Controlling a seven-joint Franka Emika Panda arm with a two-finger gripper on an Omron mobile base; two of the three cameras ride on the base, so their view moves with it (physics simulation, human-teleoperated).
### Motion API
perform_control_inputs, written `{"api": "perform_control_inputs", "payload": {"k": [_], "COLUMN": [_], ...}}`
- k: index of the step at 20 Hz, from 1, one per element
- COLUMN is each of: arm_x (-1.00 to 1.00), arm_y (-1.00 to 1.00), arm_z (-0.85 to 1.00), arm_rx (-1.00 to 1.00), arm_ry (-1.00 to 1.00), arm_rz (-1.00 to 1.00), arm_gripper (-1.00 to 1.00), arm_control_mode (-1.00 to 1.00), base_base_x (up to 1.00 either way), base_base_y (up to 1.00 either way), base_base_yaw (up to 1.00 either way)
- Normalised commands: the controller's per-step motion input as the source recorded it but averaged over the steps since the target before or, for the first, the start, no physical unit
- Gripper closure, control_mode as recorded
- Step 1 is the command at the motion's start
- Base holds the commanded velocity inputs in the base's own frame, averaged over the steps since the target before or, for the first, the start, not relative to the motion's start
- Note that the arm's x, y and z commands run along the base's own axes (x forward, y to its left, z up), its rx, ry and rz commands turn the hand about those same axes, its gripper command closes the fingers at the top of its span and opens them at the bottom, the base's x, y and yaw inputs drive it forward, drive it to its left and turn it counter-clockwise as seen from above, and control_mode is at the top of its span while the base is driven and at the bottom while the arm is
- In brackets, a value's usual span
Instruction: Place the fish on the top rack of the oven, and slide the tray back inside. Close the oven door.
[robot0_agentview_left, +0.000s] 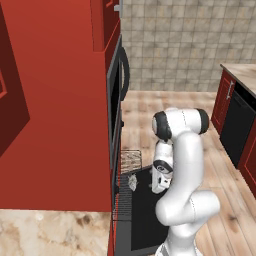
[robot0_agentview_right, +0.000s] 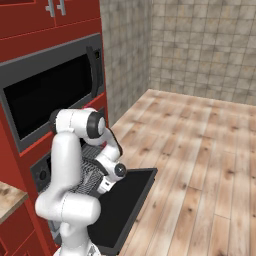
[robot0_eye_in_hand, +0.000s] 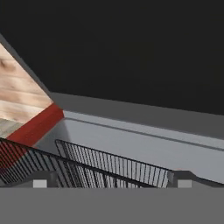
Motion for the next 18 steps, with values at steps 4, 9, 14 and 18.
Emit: {"api": "perform_control_inputs", "payload": {"k": [4, 9, 14, 18], "arm_x": [0.61, 0.74, 0.75, 0.67], "arm_y": [0.12, 0.45, 0.52, 0.63], "arm_z": [-0.47, -0.40, -0.52, -0.53], "arm_rx": [0.03, 0.00, 0.00, 0.00], "arm_ry": [0.00, 0.07, 0.09, 0.07], "arm_rz": [0.00, 0.00, 0.00, -0.01], "arm_gripper": [-1.00, -1.00, -1.00, -1.00], "arm_control_mode": [-1.00, -1.00, -1.00, -1.00], "base_base_x": [0.00, 0.00, 0.00, 0.00], "base_base_y": [0.00, 0.00, 0.00, 0.00], "base_base_yaw": [0.00, 0.00, 0.00, 0.00]}}
